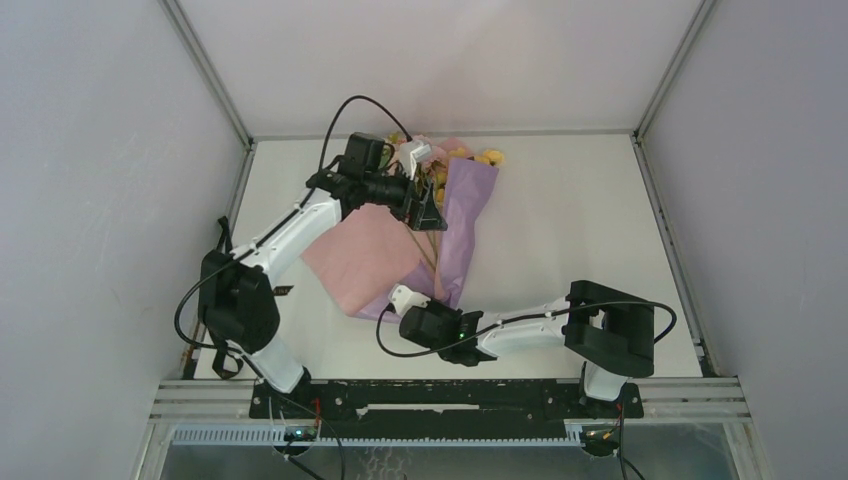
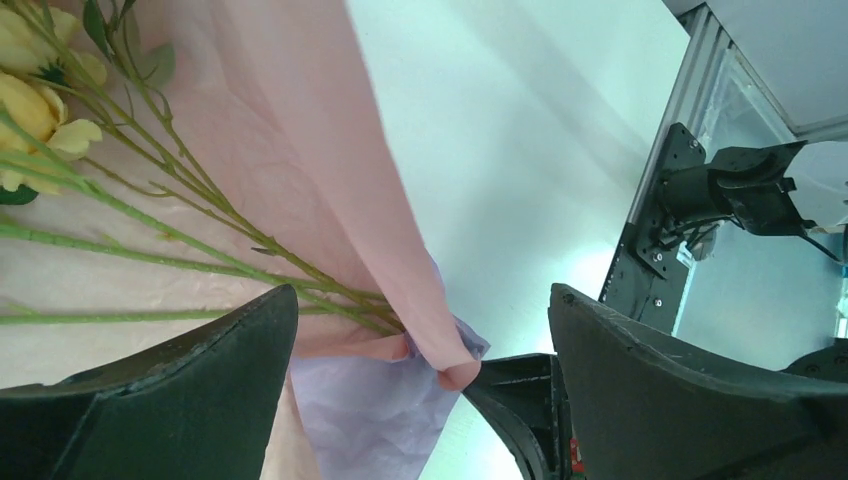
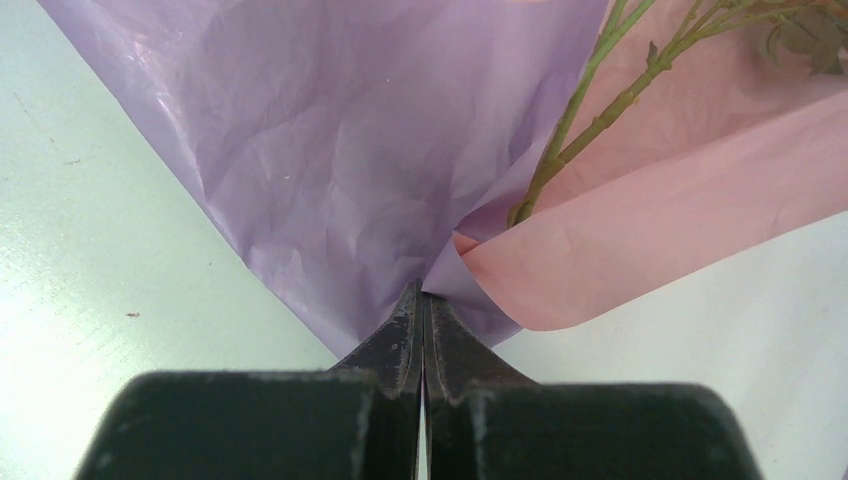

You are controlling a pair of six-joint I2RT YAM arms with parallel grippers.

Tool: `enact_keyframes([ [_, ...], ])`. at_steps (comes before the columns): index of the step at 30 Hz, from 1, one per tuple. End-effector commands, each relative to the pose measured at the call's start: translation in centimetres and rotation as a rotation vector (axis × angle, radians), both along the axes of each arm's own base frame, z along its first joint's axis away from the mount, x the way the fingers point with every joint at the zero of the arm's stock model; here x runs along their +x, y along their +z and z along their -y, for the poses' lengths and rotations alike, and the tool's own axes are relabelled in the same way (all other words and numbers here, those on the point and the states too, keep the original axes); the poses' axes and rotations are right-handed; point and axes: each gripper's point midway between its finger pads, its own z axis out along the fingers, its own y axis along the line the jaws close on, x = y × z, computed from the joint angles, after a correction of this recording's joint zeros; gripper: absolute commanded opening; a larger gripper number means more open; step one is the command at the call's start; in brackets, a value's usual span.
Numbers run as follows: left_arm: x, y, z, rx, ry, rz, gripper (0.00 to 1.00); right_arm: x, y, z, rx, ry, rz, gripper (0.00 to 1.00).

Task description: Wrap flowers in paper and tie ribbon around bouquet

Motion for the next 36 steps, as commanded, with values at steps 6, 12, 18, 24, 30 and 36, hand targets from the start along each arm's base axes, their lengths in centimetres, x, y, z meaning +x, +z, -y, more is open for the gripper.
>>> enact_keyframes([
  [6, 0.3, -1.7, 1.5, 0.032, 0.030, -0.021, 1.00, 0.0, 1.0, -1.2, 0.020, 0.019, 0.016, 0.00],
  [12, 1.7, -3.9, 2.6, 0.108, 0.033, -0.002, 0.98, 0.1, 1.1, -1.1, 0.011, 0.023, 0.023, 0.00],
  [18, 1.5, -4.2, 1.6, 0.130, 0.016, -0.038, 0.02, 0.0, 1.4, -1.0, 0.002, 0.032, 0.027, 0.00],
  [24, 1.8, -7.3, -2.6, 0.192, 0.081, -0.107, 0.00, -0.4, 2.8, -1.0, -0.008, 0.060, 0.033, 0.27],
  [30, 3.2, -11.9, -5.7, 0.210, 0.164, -0.189, 0.00, -4.1, 5.1, -1.7, 0.045, 0.251, -0.128, 0.45],
  [36, 2.8, -14.8, -6.6, 0.203, 0.184, -0.290, 0.00, -5.6, 8.6, -2.7, 0.273, 0.352, -0.317, 0.46],
])
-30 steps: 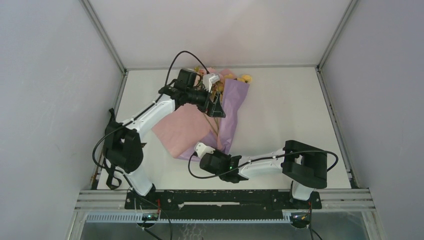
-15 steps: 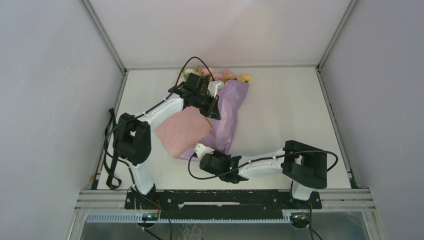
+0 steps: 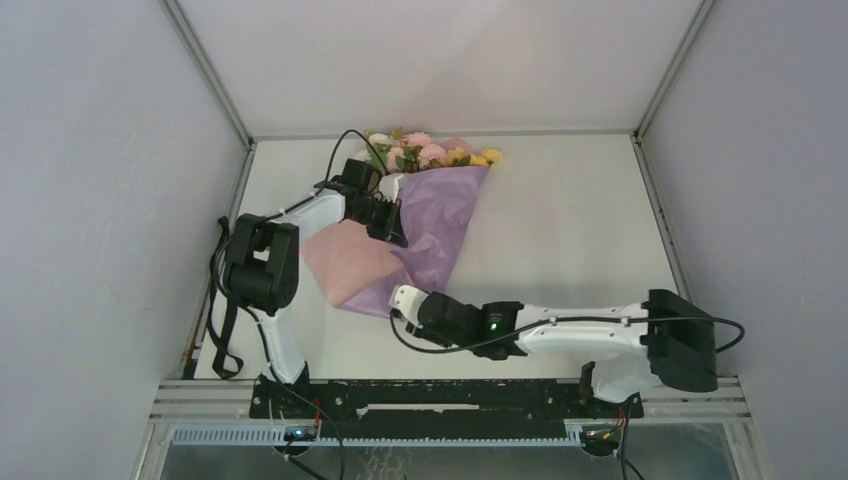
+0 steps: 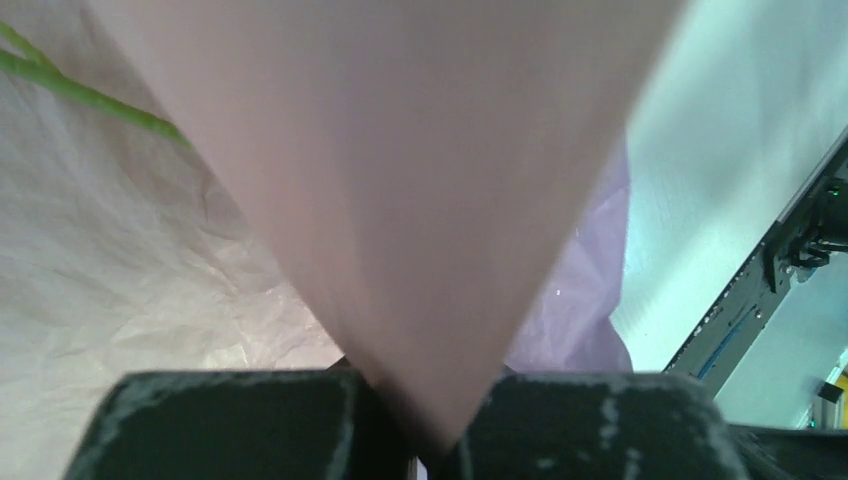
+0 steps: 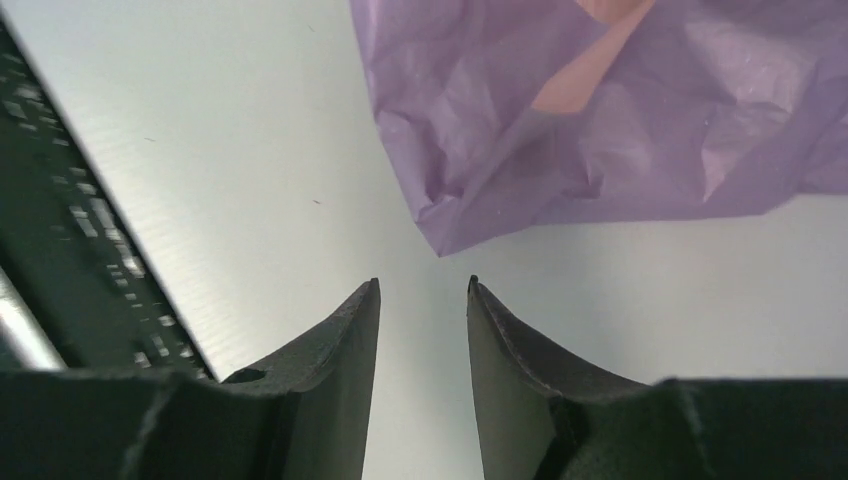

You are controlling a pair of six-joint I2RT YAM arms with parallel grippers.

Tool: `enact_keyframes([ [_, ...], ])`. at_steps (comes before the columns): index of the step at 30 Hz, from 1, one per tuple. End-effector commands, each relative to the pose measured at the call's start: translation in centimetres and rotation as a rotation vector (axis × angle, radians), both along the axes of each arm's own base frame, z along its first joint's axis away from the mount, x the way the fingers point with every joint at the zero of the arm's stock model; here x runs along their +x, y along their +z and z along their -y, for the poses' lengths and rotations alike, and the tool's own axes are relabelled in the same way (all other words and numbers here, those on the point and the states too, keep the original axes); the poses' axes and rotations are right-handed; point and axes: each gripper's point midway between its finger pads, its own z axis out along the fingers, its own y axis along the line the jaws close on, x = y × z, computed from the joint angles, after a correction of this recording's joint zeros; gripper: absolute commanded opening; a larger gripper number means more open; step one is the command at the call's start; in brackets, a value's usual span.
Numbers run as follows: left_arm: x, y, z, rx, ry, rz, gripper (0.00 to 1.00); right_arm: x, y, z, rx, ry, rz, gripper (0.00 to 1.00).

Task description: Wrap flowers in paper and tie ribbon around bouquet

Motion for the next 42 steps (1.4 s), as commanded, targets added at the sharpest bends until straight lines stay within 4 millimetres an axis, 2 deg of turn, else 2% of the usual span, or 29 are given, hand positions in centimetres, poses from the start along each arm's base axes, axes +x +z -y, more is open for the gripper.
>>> enact_keyframes([
  [1, -0.3, -1.3, 0.1, -0.027, -0.001, -0.020, 0.00, -1.4, 4.0, -2.6, 0.238, 0.105, -0.204, 0.46],
  [4, -0.1, -1.9, -0.6, -0.027, 0.019, -0.031, 0.00, 1.1, 5.3, -3.7, 0.367, 0.045, -0.194, 0.46],
  [8, 0.1, -1.8, -1.2, -0.043, 0.031, -0.040, 0.00, 4.6, 5.1, -4.7, 0.454, -0.059, -0.184, 0.45],
  [12, -0.3, -1.6, -1.4, -0.049, 0.011, -0.032, 0.00, 8.1, 4.1, -3.9, 0.516, -0.226, -0.208, 0.42],
  [14, -0.5, -1.7, -1.4, -0.055, 0.002, -0.036, 0.00, 9.1, 3.5, -3.4, 0.520, -0.280, -0.211, 0.38],
  [17, -0.7, -2.0, -1.4, -0.049, -0.003, -0.041, 0.00, 8.1, 2.2, -4.4, 0.495, -0.217, -0.253, 0.31],
  [21, -0.6, -2.5, -1.8, -0.040, 0.002, -0.047, 0.00, 4.2, -1.5, -6.2, 0.399, -0.079, -0.355, 0.20],
  [24, -0.2, -2.4, -2.2, -0.040, 0.015, -0.044, 0.00, 2.4, -4.1, -5.7, 0.329, -0.083, -0.440, 0.10],
  [27, 0.4, -2.1, -2.6, -0.045, 0.028, -0.033, 0.00, 0.6, -6.1, -4.7, 0.240, -0.090, -0.495, 0.06],
  [29, 0.6, -1.9, -2.6, -0.045, 0.031, -0.029, 0.00, -1.0, -6.6, -4.5, 0.196, -0.054, -0.512, 0.06],
  [31, 0.5, -1.9, -2.6, -0.048, 0.030, -0.032, 0.00, -2.2, -6.8, -4.3, 0.166, -0.031, -0.521, 0.06],
  [34, 0.2, -2.2, -2.6, -0.047, 0.030, -0.041, 0.00, -2.8, -6.1, -3.6, 0.152, -0.031, -0.541, 0.06],
  [37, -0.2, -2.4, -2.5, -0.055, 0.026, -0.056, 0.00, -2.7, -3.3, -3.5, 0.209, 0.003, -0.536, 0.09],
  [39, -0.3, -2.4, -2.6, -0.056, 0.027, -0.059, 0.00, -1.7, -1.2, -3.4, 0.280, -0.012, -0.543, 0.11],
  [42, -0.4, -2.3, -2.6, -0.056, 0.027, -0.054, 0.00, 2.4, 0.9, -2.4, 0.438, -0.174, -0.584, 0.24],
])
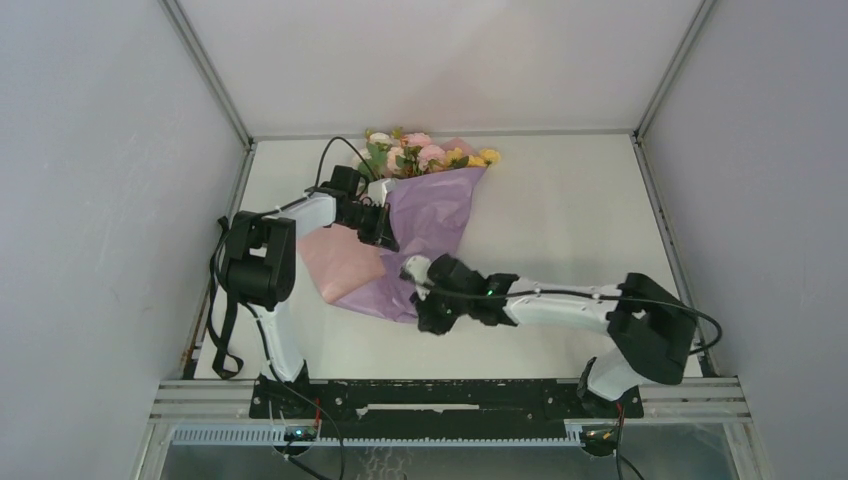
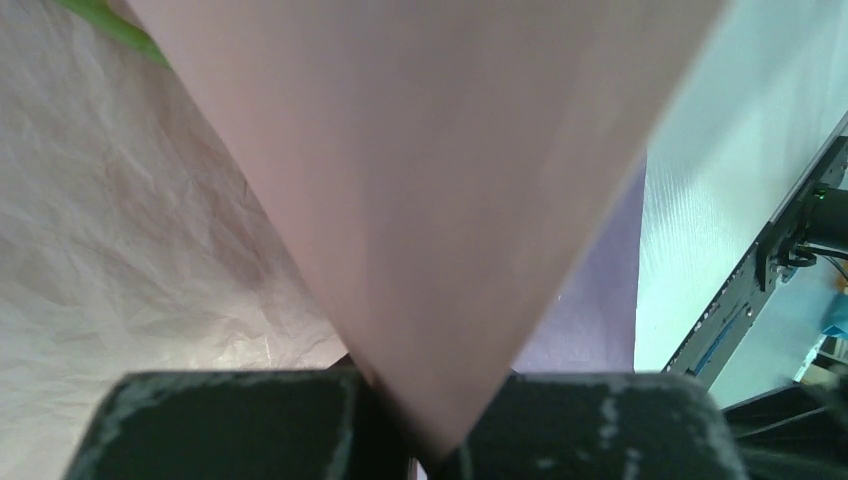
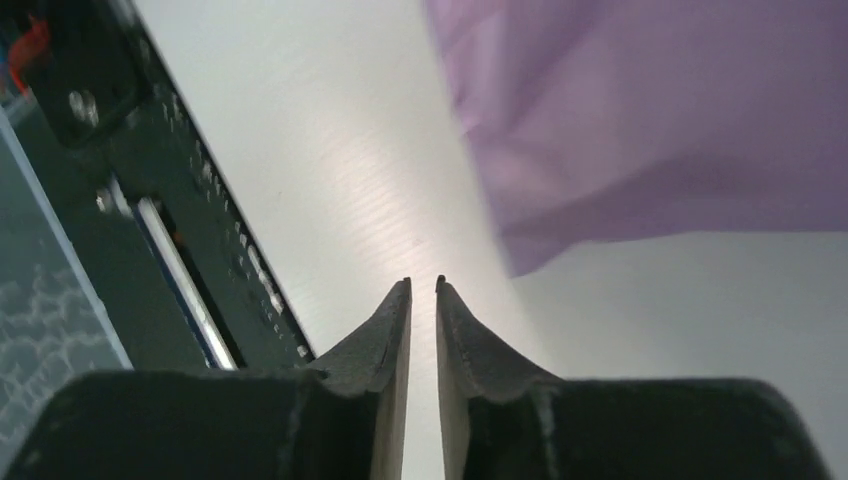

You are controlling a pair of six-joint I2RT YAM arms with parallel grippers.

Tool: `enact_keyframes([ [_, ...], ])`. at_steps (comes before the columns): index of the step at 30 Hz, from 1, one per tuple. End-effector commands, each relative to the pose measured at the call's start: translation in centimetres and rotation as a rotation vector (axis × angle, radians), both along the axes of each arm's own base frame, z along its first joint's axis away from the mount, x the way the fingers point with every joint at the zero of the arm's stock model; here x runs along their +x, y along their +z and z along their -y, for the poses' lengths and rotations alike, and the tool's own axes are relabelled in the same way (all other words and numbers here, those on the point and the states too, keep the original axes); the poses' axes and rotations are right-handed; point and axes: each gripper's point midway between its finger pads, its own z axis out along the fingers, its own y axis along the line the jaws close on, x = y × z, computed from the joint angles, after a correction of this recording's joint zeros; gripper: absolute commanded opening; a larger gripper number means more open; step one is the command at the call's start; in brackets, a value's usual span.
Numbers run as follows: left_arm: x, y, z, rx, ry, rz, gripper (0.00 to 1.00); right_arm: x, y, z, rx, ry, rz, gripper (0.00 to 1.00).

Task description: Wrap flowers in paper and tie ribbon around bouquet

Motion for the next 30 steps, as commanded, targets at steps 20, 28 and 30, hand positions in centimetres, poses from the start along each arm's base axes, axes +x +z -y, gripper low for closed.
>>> enact_keyframes([
  [20, -1.1, -0.1, 0.1, -0.041, -0.024, -0.013, 0.00, 19.4, -1.5, 4.5, 0.460, -0.791, -0.489, 0.39],
  [28, -1.5, 0.3, 1.0, -0.059, -0.084, -0.004, 0.00, 18.9, -1.7, 10.0, 0.443, -0.882, -0.447, 0.00],
  [30, -1.5, 0.4, 1.9, -0.062, -0.109, 0.004, 0.00, 18.0, -1.8, 11.9, 0.420, -0.906, -0.430, 0.00],
])
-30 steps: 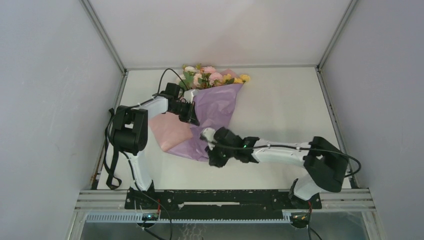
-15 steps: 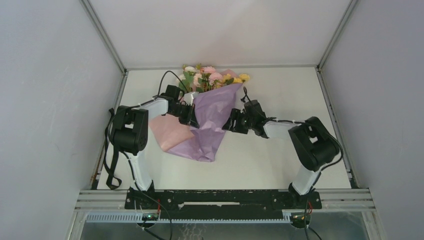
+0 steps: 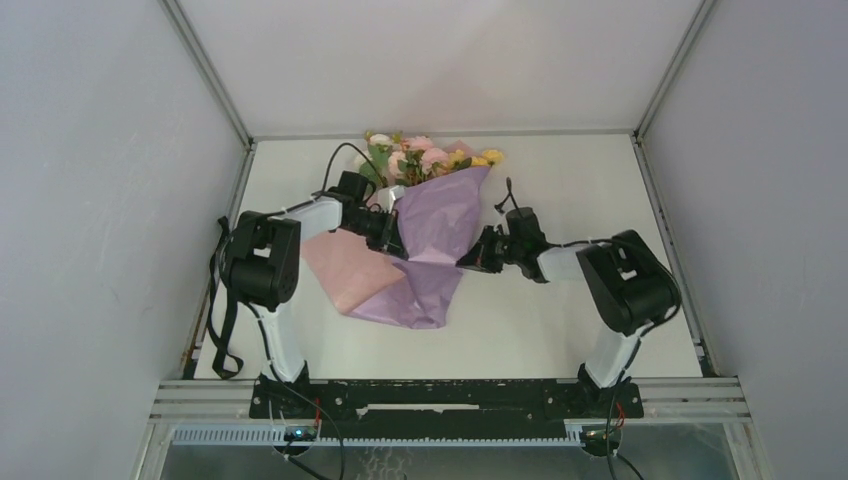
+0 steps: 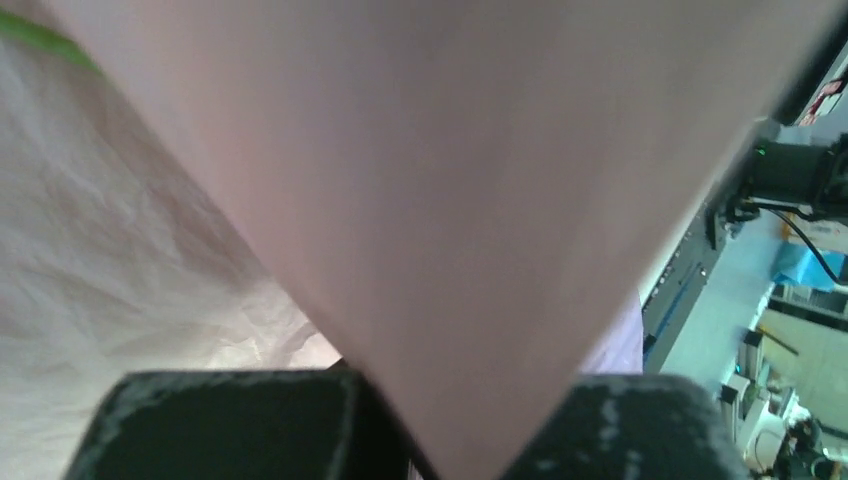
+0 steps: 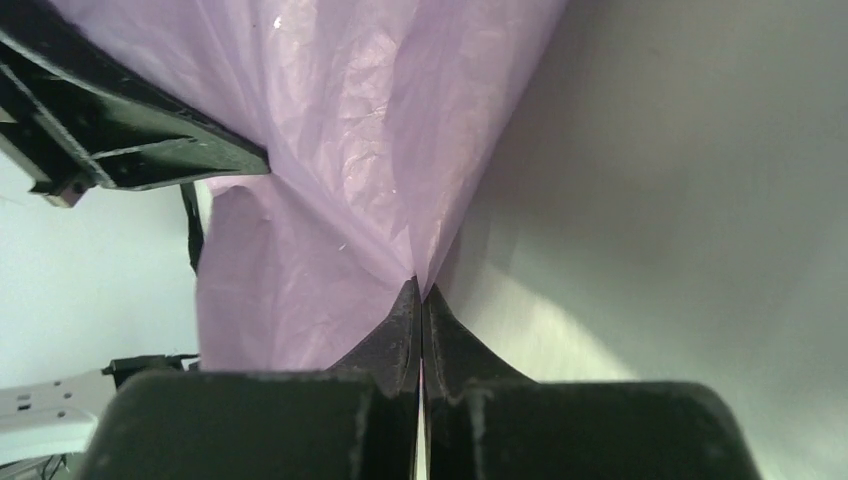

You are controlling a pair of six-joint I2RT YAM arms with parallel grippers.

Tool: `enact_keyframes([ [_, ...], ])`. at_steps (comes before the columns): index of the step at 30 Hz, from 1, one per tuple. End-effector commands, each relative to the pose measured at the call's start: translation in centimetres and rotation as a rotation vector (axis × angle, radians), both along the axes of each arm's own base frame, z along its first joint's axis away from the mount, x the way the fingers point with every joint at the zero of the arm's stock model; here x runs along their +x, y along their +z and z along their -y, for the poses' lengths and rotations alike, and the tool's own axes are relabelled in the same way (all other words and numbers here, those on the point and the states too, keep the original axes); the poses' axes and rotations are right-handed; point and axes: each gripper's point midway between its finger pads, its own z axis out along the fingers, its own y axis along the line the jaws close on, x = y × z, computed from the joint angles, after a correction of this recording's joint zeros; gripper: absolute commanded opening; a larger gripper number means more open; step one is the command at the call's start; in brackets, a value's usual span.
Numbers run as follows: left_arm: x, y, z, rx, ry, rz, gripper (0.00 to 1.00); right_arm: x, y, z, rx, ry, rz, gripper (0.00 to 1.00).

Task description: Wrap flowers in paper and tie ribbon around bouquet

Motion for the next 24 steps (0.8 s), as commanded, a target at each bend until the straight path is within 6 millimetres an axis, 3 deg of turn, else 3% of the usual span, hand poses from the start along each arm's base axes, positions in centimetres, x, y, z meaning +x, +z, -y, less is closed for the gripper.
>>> enact_keyframes([
  [1, 0.4, 0.4, 1.2, -0.002, -0.068, 0.050, 0.00, -0.4, 0.7, 4.9, -0.072, -0.070, 0.049, 0.00],
  [4, 0.3, 0.0, 2.8, -0.006, -0.101, 0.037, 0.00, -1.5, 0.6, 6.6, -0.131, -0.069, 0.049, 0.01],
  [6, 0.1, -0.1, 3.3, -0.014, -0.109, 0.022, 0.00, -1.8, 0.9, 8.0, -0.173, -0.085, 0.054, 0.18],
  [7, 0.1, -0.2, 3.3, -0.016, -0.106, 0.014, 0.00, -1.7, 1.4, 9.0, -0.208, -0.101, 0.069, 0.21],
  [9, 0.1, -0.5, 3.1, -0.008, -0.099, 0.015, 0.00, -1.4, 2.9, 10.7, -0.280, -0.137, 0.123, 0.26],
  [12, 0.1, -1.0, 3.0, -0.008, -0.089, 0.013, 0.00, -1.3, 6.5, 10.8, -0.334, -0.137, 0.243, 0.29],
  [14, 0.0, -1.2, 3.1, -0.016, -0.087, -0.001, 0.00, -2.1, 7.8, 8.5, -0.320, -0.077, 0.303, 0.26],
  [19, 0.1, -1.3, 3.2, -0.022, -0.080, -0.007, 0.00, -6.7, 8.2, -0.9, -0.117, 0.223, 0.302, 0.08],
  [22, 0.2, -1.4, 2.9, -0.016, -0.071, -0.004, 0.00, -9.3, 6.3, -4.7, -0.065, 0.369, 0.251, 0.00],
  [24, 0.3, -1.4, 2.8, -0.016, -0.065, -0.007, 0.00, -10.7, 4.3, -5.9, -0.078, 0.439, 0.193, 0.00],
])
